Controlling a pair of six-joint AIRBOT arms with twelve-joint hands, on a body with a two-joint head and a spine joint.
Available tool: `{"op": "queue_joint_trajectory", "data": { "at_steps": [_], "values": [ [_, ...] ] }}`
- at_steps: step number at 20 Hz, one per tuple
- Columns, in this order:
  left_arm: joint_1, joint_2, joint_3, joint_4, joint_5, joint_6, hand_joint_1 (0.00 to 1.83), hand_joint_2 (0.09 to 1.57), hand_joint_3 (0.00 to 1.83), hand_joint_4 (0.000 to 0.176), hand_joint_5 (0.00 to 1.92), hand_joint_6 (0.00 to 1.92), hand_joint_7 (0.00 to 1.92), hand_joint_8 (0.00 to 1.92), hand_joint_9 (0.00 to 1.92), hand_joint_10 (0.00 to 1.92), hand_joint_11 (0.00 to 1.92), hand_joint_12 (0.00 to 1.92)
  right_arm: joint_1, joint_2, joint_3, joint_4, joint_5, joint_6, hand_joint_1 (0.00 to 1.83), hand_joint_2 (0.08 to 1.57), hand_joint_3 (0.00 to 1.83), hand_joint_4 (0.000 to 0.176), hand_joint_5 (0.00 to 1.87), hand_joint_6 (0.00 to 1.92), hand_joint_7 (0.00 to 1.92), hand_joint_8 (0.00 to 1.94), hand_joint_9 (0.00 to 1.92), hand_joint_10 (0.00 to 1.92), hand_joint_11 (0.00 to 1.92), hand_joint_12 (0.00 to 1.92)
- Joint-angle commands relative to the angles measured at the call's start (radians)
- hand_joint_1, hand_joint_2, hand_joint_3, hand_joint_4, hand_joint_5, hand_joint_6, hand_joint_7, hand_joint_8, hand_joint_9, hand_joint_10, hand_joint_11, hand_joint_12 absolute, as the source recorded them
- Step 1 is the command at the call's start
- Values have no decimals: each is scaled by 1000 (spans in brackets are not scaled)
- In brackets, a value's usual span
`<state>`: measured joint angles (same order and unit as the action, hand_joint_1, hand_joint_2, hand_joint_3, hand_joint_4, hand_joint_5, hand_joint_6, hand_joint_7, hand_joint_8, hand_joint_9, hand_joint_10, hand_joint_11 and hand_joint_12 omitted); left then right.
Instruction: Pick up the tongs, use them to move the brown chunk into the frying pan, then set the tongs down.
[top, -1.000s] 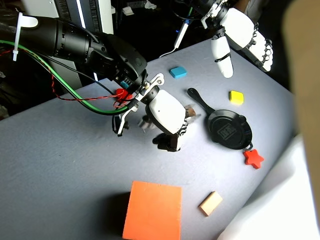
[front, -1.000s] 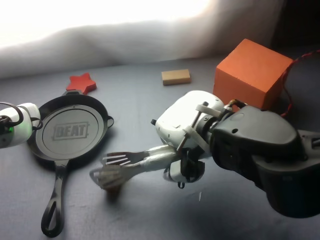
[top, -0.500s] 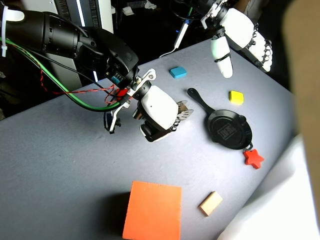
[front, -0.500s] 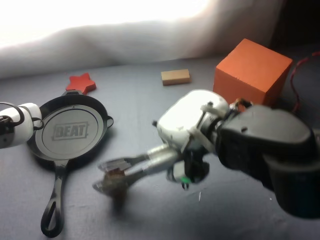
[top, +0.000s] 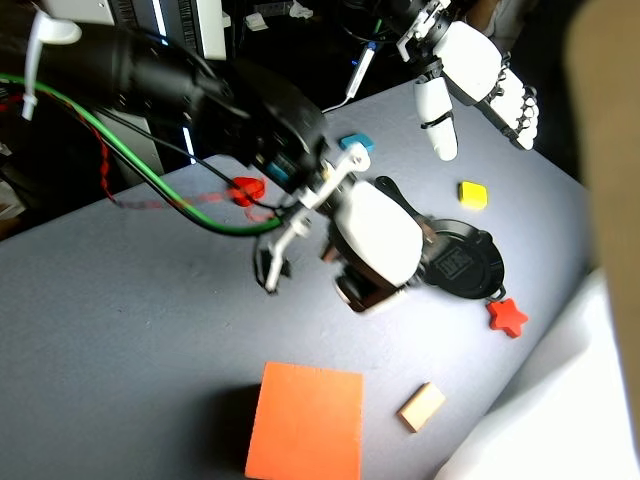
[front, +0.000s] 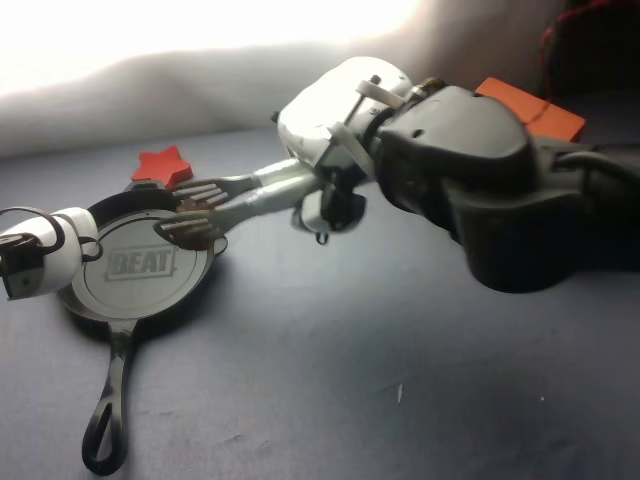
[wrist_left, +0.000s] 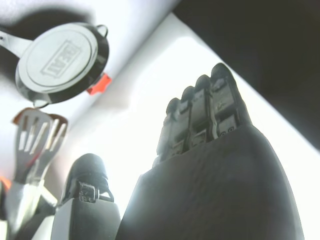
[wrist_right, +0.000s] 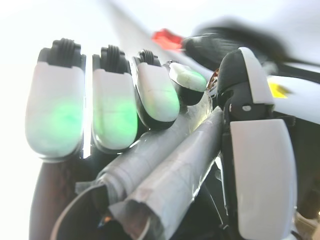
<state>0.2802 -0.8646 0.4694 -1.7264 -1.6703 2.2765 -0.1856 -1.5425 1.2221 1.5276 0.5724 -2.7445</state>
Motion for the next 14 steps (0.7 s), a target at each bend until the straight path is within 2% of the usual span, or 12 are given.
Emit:
{"op": "queue_joint_trajectory", "data": {
  "at_steps": [1,3,5,8,9,12,13,14],
  "values": [
    [-7,4,-1,93,-65,1,0,1188,1,0,0,0,1,0,0,0,0,47,7,-22,24,-111,-13,40,818,1420,1,176,1266,1881,1491,1922,1602,1921,1559,1921],
    [-11,4,-1,93,-65,2,0,1190,2,0,0,0,0,0,0,0,2,37,1,-64,87,-141,-33,67,756,1434,6,176,1254,1855,1479,1907,1589,1921,1547,1921],
    [-11,4,-1,92,-70,2,0,1196,4,0,0,0,1,0,0,0,1,43,-10,-106,147,-182,-53,109,643,1457,5,176,1192,1916,1430,1933,1544,1921,1513,1921],
    [-11,4,-3,89,-70,2,0,1193,2,0,0,0,0,0,0,0,0,41,-31,-163,222,-244,-57,143,600,1463,5,176,1129,1918,1375,1885,1481,1921,1451,1921],
    [-11,4,-3,88,-70,2,0,1195,2,0,0,0,0,0,0,0,0,12,-37,-178,242,-244,-64,154,546,1477,1,0,1057,1858,1331,1790,1429,1880,1384,1921],
    [-11,4,-3,88,-70,2,0,1196,2,0,0,0,0,0,0,0,0,4,-48,-195,257,-267,-68,159,528,1454,0,0,934,1712,1231,1665,1331,1780,1251,1921],
    [-11,4,-3,88,-70,2,0,1198,3,0,0,0,0,0,0,0,0,3,-52,-198,257,-273,-68,160,515,1398,0,0,880,1418,1190,1561,1252,1760,1130,1921],
    [-11,4,-3,88,-70,2,0,1199,3,0,0,0,0,0,0,0,0,0,-54,-199,257,-273,-68,160,457,1388,0,0,872,1249,1151,1474,1190,1743,1035,1921]
  ]
}}
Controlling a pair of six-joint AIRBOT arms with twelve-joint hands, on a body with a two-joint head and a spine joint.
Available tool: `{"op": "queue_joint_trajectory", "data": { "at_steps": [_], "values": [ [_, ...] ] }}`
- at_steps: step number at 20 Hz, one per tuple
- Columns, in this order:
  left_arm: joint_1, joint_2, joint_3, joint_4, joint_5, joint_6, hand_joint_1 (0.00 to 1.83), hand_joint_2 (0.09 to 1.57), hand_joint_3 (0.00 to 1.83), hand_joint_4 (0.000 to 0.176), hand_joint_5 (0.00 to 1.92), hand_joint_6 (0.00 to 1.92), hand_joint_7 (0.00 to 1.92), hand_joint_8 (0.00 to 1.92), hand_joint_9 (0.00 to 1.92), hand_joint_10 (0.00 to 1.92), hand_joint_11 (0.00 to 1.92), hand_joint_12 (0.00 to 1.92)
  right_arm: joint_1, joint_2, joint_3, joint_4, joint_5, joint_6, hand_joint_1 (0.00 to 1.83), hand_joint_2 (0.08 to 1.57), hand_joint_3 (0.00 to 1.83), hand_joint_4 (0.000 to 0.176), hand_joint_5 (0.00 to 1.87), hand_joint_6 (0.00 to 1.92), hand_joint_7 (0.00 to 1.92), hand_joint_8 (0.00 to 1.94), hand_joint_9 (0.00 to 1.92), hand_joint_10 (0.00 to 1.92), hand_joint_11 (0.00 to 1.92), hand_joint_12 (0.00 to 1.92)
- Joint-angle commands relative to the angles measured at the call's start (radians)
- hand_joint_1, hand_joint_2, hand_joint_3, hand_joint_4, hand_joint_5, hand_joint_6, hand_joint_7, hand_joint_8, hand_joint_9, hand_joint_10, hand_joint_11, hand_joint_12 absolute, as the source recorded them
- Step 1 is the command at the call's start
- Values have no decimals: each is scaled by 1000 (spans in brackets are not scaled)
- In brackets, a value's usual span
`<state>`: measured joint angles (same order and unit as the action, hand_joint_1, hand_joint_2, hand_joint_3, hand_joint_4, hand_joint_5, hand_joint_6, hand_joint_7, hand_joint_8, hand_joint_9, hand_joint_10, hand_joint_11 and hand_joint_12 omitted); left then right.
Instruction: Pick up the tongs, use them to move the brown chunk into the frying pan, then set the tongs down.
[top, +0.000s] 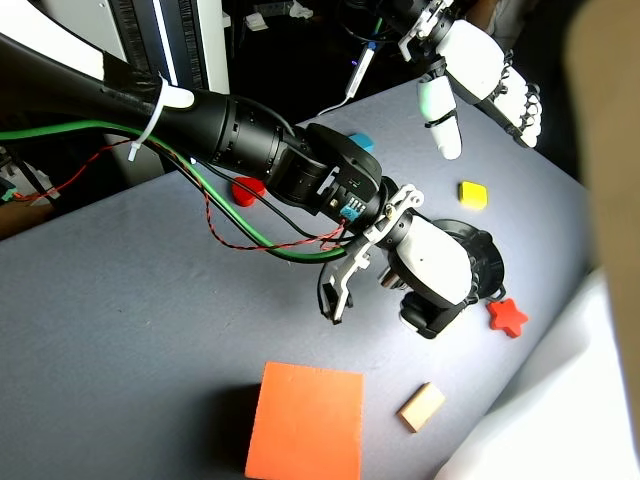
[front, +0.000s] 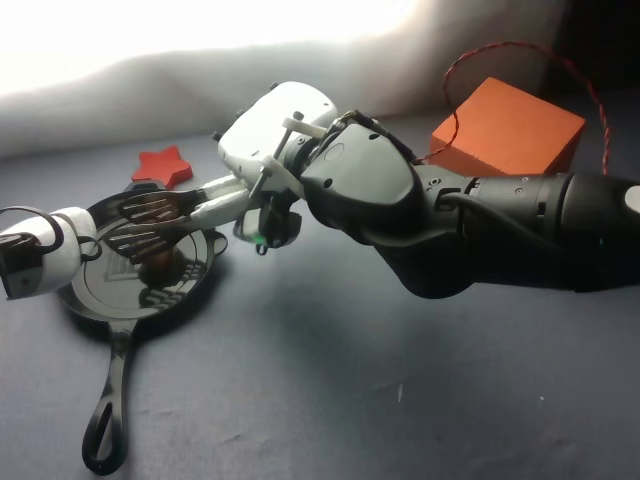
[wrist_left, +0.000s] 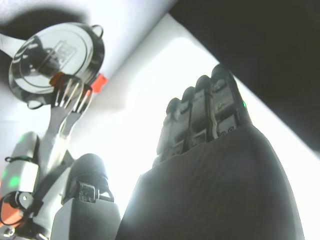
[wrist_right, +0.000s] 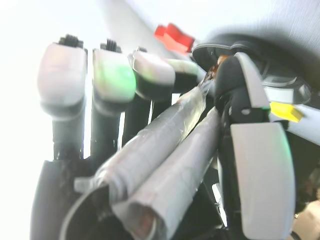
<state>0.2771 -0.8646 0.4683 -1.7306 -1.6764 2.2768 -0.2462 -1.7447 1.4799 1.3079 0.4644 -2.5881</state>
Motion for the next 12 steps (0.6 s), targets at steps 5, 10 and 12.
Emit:
{"op": "queue_joint_trajectory", "data": {
  "at_steps": [5,10,12],
  "values": [
    [-8,4,-2,90,-64,1,0,1196,1,0,0,0,0,0,0,0,0,0,-2,2,-10,-55,44,-13,388,1311,0,0,851,908,1083,955,992,1351,788,1720],
    [-8,4,-3,90,-64,1,0,1187,0,0,0,0,3,1,0,0,5,2,3,63,-104,-57,83,-46,373,1334,6,0,819,951,1058,985,959,1368,761,1739],
    [-8,4,-3,90,-59,1,0,1197,2,0,4,1,37,13,22,8,21,11,4,123,-194,-57,107,-47,371,1338,2,0,865,963,1095,932,982,1340,742,1761]
  ]
}}
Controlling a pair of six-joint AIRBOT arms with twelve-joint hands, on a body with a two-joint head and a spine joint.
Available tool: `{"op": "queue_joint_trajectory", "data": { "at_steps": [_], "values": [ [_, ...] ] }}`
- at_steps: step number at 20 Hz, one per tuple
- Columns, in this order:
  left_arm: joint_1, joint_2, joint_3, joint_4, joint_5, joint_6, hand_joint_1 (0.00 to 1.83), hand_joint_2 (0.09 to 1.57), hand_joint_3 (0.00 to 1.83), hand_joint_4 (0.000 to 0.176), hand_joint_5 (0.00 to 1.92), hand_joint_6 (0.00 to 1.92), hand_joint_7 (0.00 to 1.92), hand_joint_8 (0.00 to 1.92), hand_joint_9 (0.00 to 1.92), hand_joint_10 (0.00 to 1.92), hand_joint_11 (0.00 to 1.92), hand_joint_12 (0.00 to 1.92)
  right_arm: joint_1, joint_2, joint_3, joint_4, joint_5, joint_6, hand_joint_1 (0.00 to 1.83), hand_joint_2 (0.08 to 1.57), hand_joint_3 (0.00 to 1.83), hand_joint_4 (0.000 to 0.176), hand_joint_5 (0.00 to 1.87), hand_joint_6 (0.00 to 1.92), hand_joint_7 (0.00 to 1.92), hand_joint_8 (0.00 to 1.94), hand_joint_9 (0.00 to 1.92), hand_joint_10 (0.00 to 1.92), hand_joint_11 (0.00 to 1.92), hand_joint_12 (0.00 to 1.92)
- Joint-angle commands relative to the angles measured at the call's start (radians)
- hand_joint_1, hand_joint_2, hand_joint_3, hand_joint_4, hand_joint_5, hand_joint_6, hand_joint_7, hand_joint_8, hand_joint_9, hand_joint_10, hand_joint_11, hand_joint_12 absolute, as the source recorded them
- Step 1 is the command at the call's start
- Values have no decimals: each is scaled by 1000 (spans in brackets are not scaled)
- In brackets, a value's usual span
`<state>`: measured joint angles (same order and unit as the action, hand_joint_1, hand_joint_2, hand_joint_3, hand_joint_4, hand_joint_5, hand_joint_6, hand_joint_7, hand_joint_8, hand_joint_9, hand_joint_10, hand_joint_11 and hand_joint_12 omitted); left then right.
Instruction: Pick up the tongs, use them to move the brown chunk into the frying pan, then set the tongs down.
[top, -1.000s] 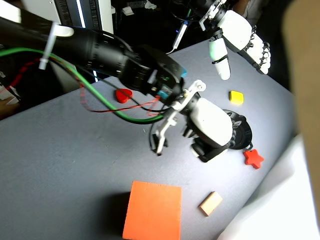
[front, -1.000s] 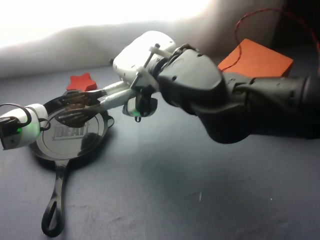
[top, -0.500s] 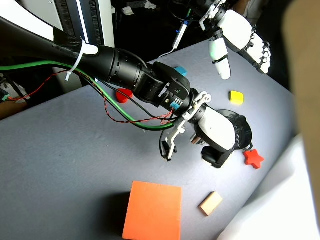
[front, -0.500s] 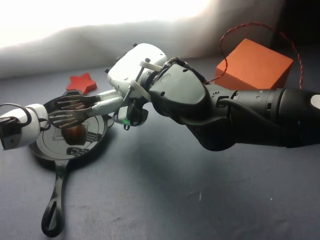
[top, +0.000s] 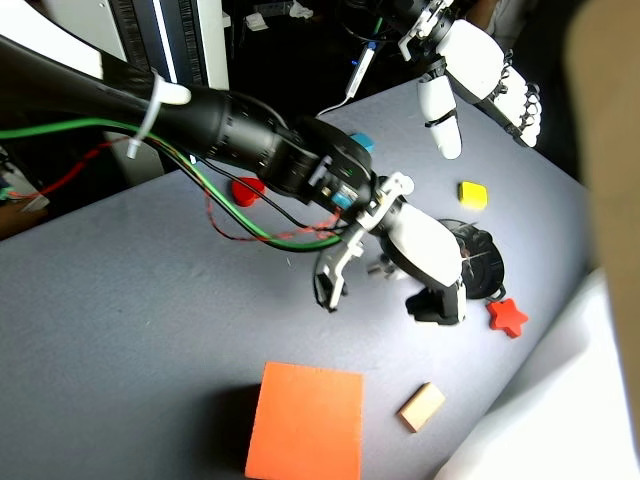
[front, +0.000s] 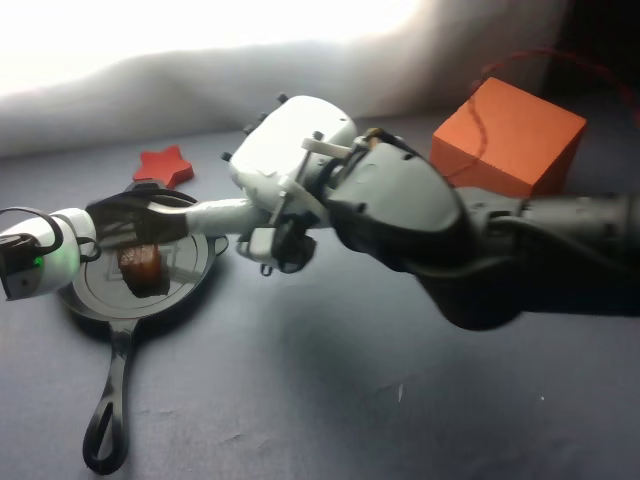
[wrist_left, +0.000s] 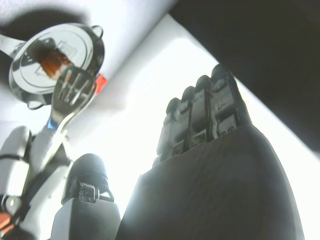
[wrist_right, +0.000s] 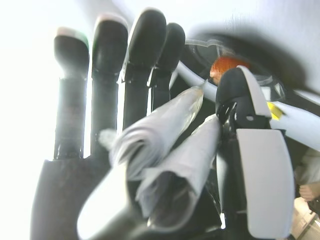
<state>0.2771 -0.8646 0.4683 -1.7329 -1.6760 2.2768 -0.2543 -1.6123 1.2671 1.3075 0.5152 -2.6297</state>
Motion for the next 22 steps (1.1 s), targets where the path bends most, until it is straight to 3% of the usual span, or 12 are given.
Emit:
{"op": "queue_joint_trajectory", "data": {
  "at_steps": [1,2,6,10,12,17,20,22],
  "values": [
    [-8,4,-3,92,-52,1,0,1197,2,0,4,1,37,13,22,8,21,11,13,22,-21,-57,62,-9,371,1338,2,0,865,963,1095,932,982,1340,742,1761],
    [-8,4,-2,92,-37,0,0,1199,3,0,0,0,36,11,19,7,19,10,16,54,-56,-58,65,-13,431,1327,0,0,849,1038,1084,966,972,1363,733,1773],
    [-8,5,5,93,15,-3,0,1210,6,0,12,5,44,12,29,9,15,10,35,164,-156,-61,60,-15,413,1352,3,0,853,1023,1086,1053,993,1392,806,1764],
    [-9,8,10,96,79,-3,0,1202,1,0,0,0,19,1,18,3,4,7,64,228,-200,-61,60,-19,425,1342,1,0,816,1132,1074,988,984,1340,809,1708],
    [-9,10,14,101,124,-3,0,1202,1,0,11,4,33,6,14,1,2,8,92,277,-245,-60,58,-21,456,1335,1,0,807,1041,1045,1033,953,1356,784,1712],
    [-9,16,21,124,253,6,0,1188,0,0,12,3,36,3,16,1,19,21,107,393,-374,-60,73,-46,400,1359,1,0,810,1093,1062,997,965,1364,794,1758],
    [-9,19,21,128,299,11,0,1191,0,0,0,0,0,0,0,0,0,18,77,480,-474,-61,132,57,482,1322,0,0,825,1035,1085,960,999,1321,819,1717],
    [-9,21,21,128,309,12,0,1193,0,0,0,0,0,0,0,0,0,0,45,519,-521,-61,164,127,423,1362,3,0,791,1040,1061,1019,988,1344,786,1731]
  ]
}}
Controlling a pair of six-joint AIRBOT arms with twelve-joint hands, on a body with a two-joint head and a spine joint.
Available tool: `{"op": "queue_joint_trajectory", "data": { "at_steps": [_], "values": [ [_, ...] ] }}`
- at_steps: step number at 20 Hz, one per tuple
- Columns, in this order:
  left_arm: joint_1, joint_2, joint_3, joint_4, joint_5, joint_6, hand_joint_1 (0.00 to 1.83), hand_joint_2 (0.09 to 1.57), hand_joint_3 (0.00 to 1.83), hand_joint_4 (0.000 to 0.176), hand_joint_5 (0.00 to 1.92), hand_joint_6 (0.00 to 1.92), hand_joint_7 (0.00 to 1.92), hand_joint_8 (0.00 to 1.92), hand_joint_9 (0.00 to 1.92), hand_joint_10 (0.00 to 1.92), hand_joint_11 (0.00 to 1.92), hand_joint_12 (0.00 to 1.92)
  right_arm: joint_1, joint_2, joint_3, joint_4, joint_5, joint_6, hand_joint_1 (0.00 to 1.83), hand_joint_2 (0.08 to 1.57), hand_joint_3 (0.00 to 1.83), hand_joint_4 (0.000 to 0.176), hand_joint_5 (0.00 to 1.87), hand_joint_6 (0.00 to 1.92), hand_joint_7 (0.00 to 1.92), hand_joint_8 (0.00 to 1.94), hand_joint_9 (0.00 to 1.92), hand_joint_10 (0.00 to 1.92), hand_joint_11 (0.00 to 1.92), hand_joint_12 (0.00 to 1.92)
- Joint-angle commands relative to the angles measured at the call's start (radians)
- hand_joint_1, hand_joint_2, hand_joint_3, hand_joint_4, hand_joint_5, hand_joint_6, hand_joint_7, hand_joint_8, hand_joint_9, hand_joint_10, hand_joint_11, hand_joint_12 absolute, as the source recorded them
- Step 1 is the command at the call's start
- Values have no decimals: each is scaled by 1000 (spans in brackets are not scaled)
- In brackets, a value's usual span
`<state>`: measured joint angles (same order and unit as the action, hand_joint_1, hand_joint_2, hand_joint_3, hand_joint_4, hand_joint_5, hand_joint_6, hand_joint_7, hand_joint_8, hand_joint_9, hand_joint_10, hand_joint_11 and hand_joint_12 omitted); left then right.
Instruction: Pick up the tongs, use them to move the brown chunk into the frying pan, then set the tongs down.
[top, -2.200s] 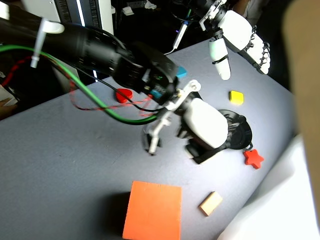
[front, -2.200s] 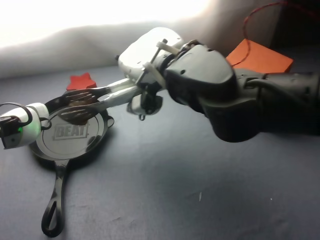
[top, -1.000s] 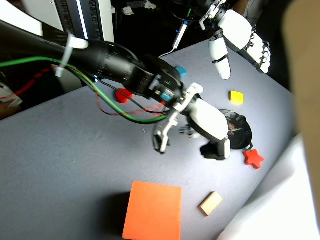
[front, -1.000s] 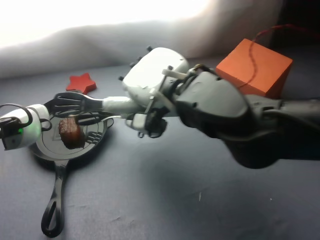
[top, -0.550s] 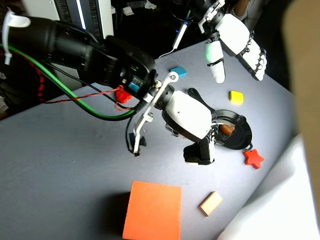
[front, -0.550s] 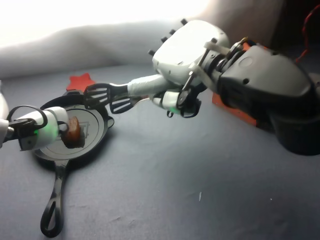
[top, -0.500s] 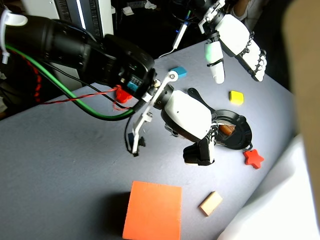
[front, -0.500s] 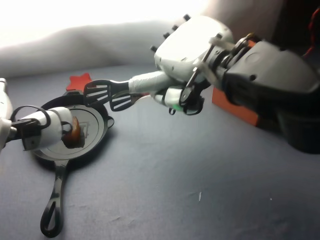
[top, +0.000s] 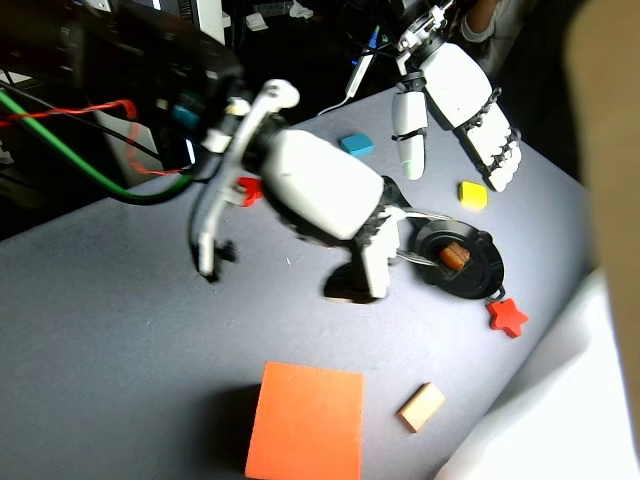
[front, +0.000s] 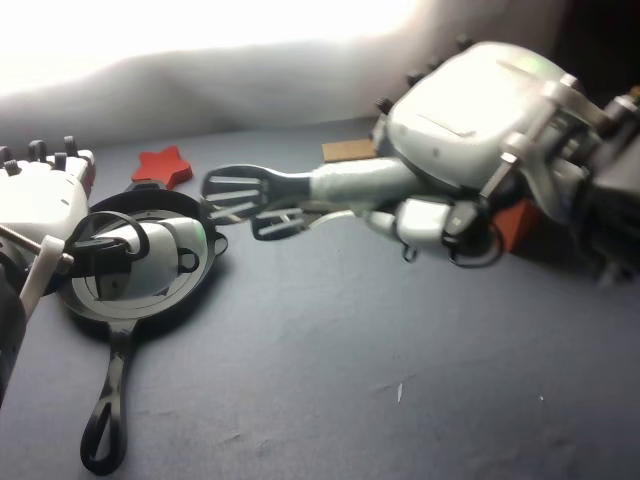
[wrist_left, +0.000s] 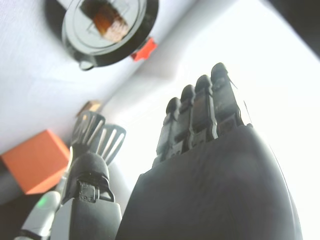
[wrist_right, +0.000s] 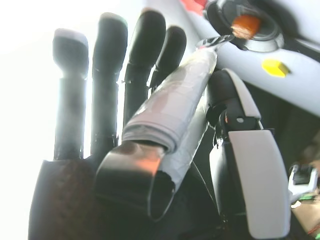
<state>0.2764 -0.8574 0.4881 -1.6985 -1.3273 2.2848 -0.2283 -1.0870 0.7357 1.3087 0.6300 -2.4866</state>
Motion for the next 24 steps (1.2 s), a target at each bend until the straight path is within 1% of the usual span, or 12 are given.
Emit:
{"op": "queue_joint_trajectory", "data": {
  "at_steps": [1,4,6,10,13,14,15,20,21,22,23,24],
  "values": [
    [-8,13,2,94,-32,4,0,1197,1,0,0,0,0,0,0,0,0,0,-2,13,-15,-50,76,31,398,1379,5,0,791,1019,1053,1038,987,1364,778,1757],
    [-8,14,6,94,18,10,0,1202,3,0,0,0,15,5,7,2,17,8,-47,37,-34,86,102,141,480,1354,0,0,834,1060,1094,914,1011,1355,754,1762],
    [-8,18,13,102,84,17,0,1208,5,0,0,0,18,6,10,4,24,12,-67,37,-18,90,42,222,411,1370,2,0,790,1078,1047,937,946,1370,695,1756],
    [-8,22,26,103,162,20,0,1199,0,0,0,0,0,0,0,0,9,7,-109,-9,47,90,-24,270,424,1307,0,0,807,576,846,894,681,1337,496,1787],
    [-7,25,27,103,199,32,0,1196,0,0,0,0,4,2,0,0,12,9,-173,-55,86,32,-32,261,352,1254,0,0,761,259,865,345,701,989,407,1625],
    [-7,26,26,103,210,35,0,1196,0,0,0,0,4,2,0,0,12,9,-193,-65,90,-10,-25,270,352,1254,0,0,761,259,865,345,701,989,407,1625],
    [-8,27,26,103,218,38,0,1196,0,0,0,0,0,0,0,0,5,8,-206,-72,91,-36,-19,274,246,1257,0,0,658,124,820,127,622,869,246,1636],
    [-47,27,35,103,225,60,0,1189,0,0,0,0,0,0,0,0,4,8,-246,-87,100,-120,-4,288,192,1235,0,0,560,37,742,23,546,742,140,1587],
    [-56,27,35,95,216,61,0,1197,0,0,0,0,0,0,0,0,3,9,-245,-85,102,-120,-3,290,51,1182,0,0,368,0,506,0,406,367,1,1386],
    [-73,21,33,83,167,65,0,1200,1,0,0,0,2,1,0,0,1,9,-240,-80,103,-120,0,290,18,1154,0,0,337,0,437,0,394,183,0,1231],
    [-76,21,32,83,162,65,0,1200,1,0,0,0,2,1,0,0,1,9,-237,-76,103,-120,1,290,18,1154,0,0,337,0,437,0,394,183,0,1231],
    [-81,21,32,83,165,71,0,1206,4,0,0,0,4,2,0,0,0,1,-233,-71,103,-120,5,290,43,1123,0,0,288,0,376,0,343,123,0,1074]
  ]
}}
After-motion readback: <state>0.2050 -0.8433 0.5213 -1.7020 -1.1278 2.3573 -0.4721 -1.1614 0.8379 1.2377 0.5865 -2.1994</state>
